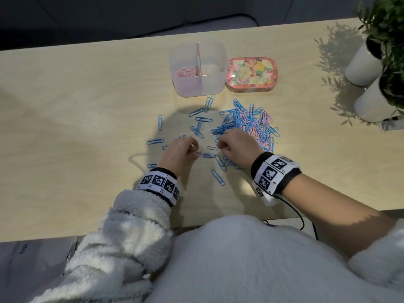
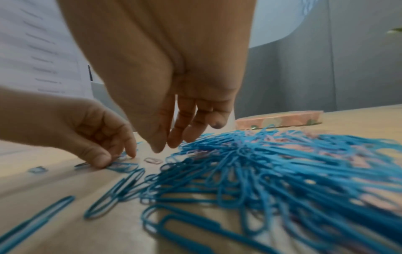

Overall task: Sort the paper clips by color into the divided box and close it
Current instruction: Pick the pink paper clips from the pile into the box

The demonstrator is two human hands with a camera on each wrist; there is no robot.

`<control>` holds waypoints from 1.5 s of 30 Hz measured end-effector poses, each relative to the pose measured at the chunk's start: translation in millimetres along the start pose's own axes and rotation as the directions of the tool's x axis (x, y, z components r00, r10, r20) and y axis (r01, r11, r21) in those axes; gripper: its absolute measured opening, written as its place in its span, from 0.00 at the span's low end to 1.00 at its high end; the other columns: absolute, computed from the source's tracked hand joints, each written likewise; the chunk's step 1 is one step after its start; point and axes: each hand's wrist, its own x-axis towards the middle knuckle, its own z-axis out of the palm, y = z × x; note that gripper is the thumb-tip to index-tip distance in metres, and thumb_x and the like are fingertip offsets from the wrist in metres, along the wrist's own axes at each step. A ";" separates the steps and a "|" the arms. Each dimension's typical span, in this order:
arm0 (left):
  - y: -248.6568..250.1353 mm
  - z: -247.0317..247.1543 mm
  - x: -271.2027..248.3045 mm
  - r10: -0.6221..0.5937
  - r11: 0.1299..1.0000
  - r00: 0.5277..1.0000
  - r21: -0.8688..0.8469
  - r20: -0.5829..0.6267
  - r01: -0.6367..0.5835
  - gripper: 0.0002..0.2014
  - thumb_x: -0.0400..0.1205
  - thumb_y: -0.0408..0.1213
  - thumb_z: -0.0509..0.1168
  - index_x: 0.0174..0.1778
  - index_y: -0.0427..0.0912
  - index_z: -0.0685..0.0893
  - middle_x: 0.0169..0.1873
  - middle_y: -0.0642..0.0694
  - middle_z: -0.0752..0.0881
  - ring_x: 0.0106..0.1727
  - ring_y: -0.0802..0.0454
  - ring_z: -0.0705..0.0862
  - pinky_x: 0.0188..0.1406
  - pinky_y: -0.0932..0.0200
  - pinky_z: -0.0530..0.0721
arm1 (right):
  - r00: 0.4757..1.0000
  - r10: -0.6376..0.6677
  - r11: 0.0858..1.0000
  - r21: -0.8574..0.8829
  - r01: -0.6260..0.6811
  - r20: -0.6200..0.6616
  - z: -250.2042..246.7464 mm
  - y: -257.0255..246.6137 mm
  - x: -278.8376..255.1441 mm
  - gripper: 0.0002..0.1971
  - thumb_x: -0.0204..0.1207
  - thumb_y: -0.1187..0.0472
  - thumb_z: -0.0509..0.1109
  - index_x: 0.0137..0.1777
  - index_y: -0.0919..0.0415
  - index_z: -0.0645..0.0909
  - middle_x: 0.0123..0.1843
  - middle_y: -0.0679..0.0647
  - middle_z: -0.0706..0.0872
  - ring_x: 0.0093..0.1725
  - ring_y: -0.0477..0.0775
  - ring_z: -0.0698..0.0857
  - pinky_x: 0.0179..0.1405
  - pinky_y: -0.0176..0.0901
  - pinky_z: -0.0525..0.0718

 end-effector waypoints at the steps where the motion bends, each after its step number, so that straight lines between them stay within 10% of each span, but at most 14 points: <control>1: -0.5 -0.5 0.1 0.007 1.000 1.000 0.013 0.001 -0.007 0.08 0.73 0.30 0.68 0.48 0.35 0.84 0.44 0.38 0.87 0.49 0.41 0.81 0.45 0.56 0.72 | 1.000 -0.009 1.000 -0.008 0.009 0.010 1.7 -5.8 3.9 0.09 0.78 0.63 0.63 0.51 0.61 0.84 0.54 0.57 0.83 0.59 0.60 0.79 0.51 0.51 0.77; 10: -2.0 2.9 3.2 0.010 0.979 0.999 0.201 0.048 -0.019 0.09 0.79 0.36 0.65 0.49 0.34 0.81 0.52 0.36 0.81 0.58 0.39 0.75 0.53 0.55 0.68 | 0.989 0.033 0.999 0.002 -0.034 0.143 9.3 -24.3 18.4 0.06 0.79 0.66 0.59 0.52 0.64 0.76 0.56 0.61 0.80 0.55 0.62 0.79 0.50 0.52 0.76; 14: -0.1 7.4 1.8 0.033 0.983 0.998 0.179 0.045 -0.041 0.09 0.81 0.35 0.61 0.53 0.34 0.78 0.53 0.36 0.82 0.59 0.39 0.77 0.53 0.51 0.71 | 0.993 0.117 0.922 0.372 -0.104 -0.011 -0.6 5.3 1.6 0.09 0.77 0.70 0.58 0.54 0.65 0.78 0.50 0.61 0.83 0.46 0.57 0.79 0.43 0.42 0.74; 18: -0.9 5.0 2.1 0.004 1.000 0.998 -0.022 -0.060 -0.005 0.09 0.81 0.33 0.62 0.54 0.35 0.82 0.48 0.37 0.82 0.53 0.41 0.78 0.54 0.51 0.73 | 0.940 0.336 0.769 0.591 -0.242 -0.054 -16.5 53.1 -23.3 0.15 0.75 0.74 0.55 0.37 0.55 0.77 0.35 0.48 0.79 0.34 0.49 0.77 0.43 0.40 0.75; 22: 3.7 -0.6 15.8 -0.165 0.920 0.973 -0.381 -0.159 0.093 0.06 0.82 0.33 0.60 0.49 0.41 0.82 0.43 0.41 0.79 0.43 0.48 0.79 0.50 0.54 0.81 | 0.925 0.374 0.833 0.460 -0.306 -0.062 -12.4 74.4 -49.8 0.11 0.74 0.65 0.65 0.31 0.52 0.76 0.34 0.55 0.84 0.35 0.54 0.80 0.39 0.41 0.77; 28: 47.4 6.0 24.0 -0.278 0.626 0.954 -0.732 0.113 0.269 0.13 0.81 0.29 0.53 0.30 0.43 0.71 0.27 0.47 0.71 0.26 0.53 0.68 0.27 0.60 0.68 | 0.956 0.293 0.918 0.290 -0.272 -0.031 11.7 51.3 -56.0 0.11 0.71 0.52 0.72 0.50 0.53 0.81 0.30 0.42 0.74 0.39 0.51 0.78 0.39 0.41 0.70; 35: 58.1 30.5 8.4 -0.062 0.984 0.990 -0.155 0.128 0.081 0.07 0.78 0.42 0.66 0.40 0.43 0.78 0.29 0.51 0.78 0.32 0.54 0.76 0.33 0.59 0.70 | 0.977 0.213 0.899 0.395 -0.191 -0.013 12.3 48.0 -55.0 0.04 0.71 0.61 0.70 0.43 0.54 0.86 0.34 0.48 0.83 0.38 0.52 0.81 0.44 0.49 0.81; 40: 33.2 24.0 -2.4 -0.090 0.996 0.988 0.038 0.123 0.086 0.07 0.79 0.39 0.65 0.46 0.39 0.81 0.44 0.40 0.85 0.49 0.43 0.82 0.43 0.56 0.73 | 0.886 0.446 0.853 0.358 -0.379 -0.126 -5.4 91.2 -73.9 0.05 0.72 0.60 0.67 0.43 0.56 0.85 0.41 0.54 0.88 0.45 0.60 0.85 0.47 0.48 0.82; 45: 29.9 13.3 -0.6 -0.010 0.997 0.999 0.078 0.046 0.006 0.05 0.77 0.39 0.65 0.44 0.43 0.82 0.32 0.46 0.80 0.42 0.42 0.82 0.37 0.56 0.73 | 0.928 0.360 0.907 0.270 -0.324 -0.098 -0.3 82.3 -79.6 0.03 0.70 0.58 0.71 0.43 0.52 0.84 0.49 0.52 0.86 0.51 0.58 0.84 0.50 0.48 0.80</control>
